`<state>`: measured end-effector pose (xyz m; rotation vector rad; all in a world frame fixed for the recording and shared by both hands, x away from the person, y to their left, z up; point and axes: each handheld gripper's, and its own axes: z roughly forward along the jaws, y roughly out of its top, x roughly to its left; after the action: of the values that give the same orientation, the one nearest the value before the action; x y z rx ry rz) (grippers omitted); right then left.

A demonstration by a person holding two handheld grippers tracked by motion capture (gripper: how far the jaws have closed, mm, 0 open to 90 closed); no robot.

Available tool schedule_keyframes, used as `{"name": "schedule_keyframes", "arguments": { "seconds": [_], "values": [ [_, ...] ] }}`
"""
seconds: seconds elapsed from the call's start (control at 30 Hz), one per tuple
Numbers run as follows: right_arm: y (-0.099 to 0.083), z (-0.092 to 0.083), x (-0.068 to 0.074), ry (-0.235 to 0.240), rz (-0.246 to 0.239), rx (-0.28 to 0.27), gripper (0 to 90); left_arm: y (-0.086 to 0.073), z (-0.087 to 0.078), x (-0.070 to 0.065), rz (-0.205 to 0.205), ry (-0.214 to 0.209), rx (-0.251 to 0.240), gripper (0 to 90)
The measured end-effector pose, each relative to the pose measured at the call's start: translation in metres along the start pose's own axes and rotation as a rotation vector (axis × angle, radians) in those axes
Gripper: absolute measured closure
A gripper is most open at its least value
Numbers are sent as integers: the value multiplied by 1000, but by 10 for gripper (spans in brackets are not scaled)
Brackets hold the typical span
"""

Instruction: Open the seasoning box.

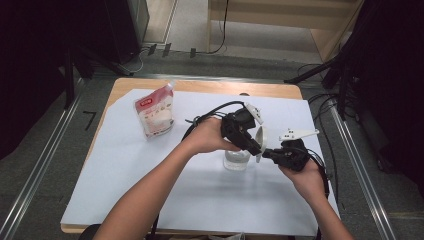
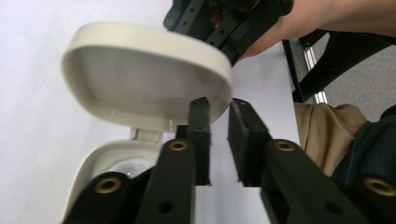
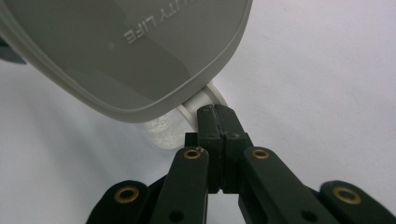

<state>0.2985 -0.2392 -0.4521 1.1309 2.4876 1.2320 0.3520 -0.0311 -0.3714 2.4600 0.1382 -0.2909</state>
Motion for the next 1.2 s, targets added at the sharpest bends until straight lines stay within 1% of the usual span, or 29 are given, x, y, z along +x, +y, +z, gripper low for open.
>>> {"name": "schedule_keyframes", "arguments": {
  "seconds": [0.03, 0.07, 0.13, 0.17, 0.2, 0.3, 0.33, 0.37, 0.4, 0.43, 0.47, 0.5, 0.53, 0.6, 0.63, 0.7, 0.73, 0.77, 0.8, 0.87, 0.93, 0.97, 1.0, 1.03, 1.1, 1.13, 1.2],
  "values": [
    [0, 0, 0, 1, -4, -2, 891, -1, -2, 0, -7, 13, -13, 764],
    [0, 0, 0, 0, -2, -4, 886, -3, -4, 0, -14, 1, -15, 745],
    [0, -1, 0, 3, -2, -7, 880, -4, -6, 0, -20, 4, -23, 693],
    [0, -2, 0, 3, -4, -6, 877, -8, -11, 0, -25, -4, -39, 665],
    [1, -3, 1, 1, -7, -10, 873, -10, -13, 0, -32, -11, -42, 647],
    [0, -6, 2, 0, -8, -14, 859, -17, -19, -2, -61, 18, -63, 583],
    [0, -6, 2, 0, -7, -18, 854, -17, -19, -2, -61, 18, -63, 565],
    [0, -7, 2, 0, -3, -19, 844, -21, -23, -2, -76, 38, -63, 547],
    [0, -8, 2, -3, -3, -23, 836, -23, -24, -3, -82, 43, -69, 520],
    [0, -10, 2, -1, -2, -21, 826, -25, -26, -3, -76, 59, -65, 493],
    [0, -10, 2, -1, -2, -21, 826, -25, -26, -3, -76, 59, -65, 465],
    [0, -10, 2, -1, 4, -26, 820, -28, -27, -3, -74, 70, -61, 465],
    [-1, -12, 2, 10, 15, -27, 803, -33, -29, -3, -78, 76, -67, 460],
    [-2, -14, 3, 22, 19, -31, 797, -40, -30, -2, -87, 72, -81, 466],
    [-2, -14, 3, 22, 19, -31, 797, -40, -30, -2, -87, 72, -81, 468],
    [-2, -17, 6, 24, 14, -36, 782, -46, -31, -2, -94, 75, -85, 473],
    [-3, -18, 7, 23, 9, -39, 774, -51, -32, -3, -99, 82, -83, 475],
    [-3, -18, 7, 23, 9, -39, 774, -51, -32, -3, -99, 82, -83, 478],
    [-4, -19, 9, 22, 6, -32, 756, -56, -34, -5, -99, 86, -77, 481],
    [-5, -21, 10, 22, 0, -39, 731, -61, -37, -6, -105, 104, -82, 482],
    [-7, -23, 11, 21, -3, -39, 706, -66, -40, -7, -114, 113, -98, 482],
    [-7, -24, 11, 19, -2, -41, 705, -66, -40, -7, -114, 113, -98, 481],
    [-8, -25, 11, 19, 3, -42, 698, -71, -44, -9, -119, 129, -107, 477],
    [-8, -25, 11, 19, 3, -42, 698, -71, -44, -9, -119, 129, -107, 474],
    [-10, -28, 11, 20, 10, -48, 682, -80, -50, -10, -116, 151, -134, 474],
    [-11, -29, 11, 20, 12, -47, 679, -80, -50, -10, -116, 151, -134, 473],
    [-14, -32, 10, 21, 18, -47, 672, -89, -54, -10, -130, 165, -153, 477]
  ]
}}
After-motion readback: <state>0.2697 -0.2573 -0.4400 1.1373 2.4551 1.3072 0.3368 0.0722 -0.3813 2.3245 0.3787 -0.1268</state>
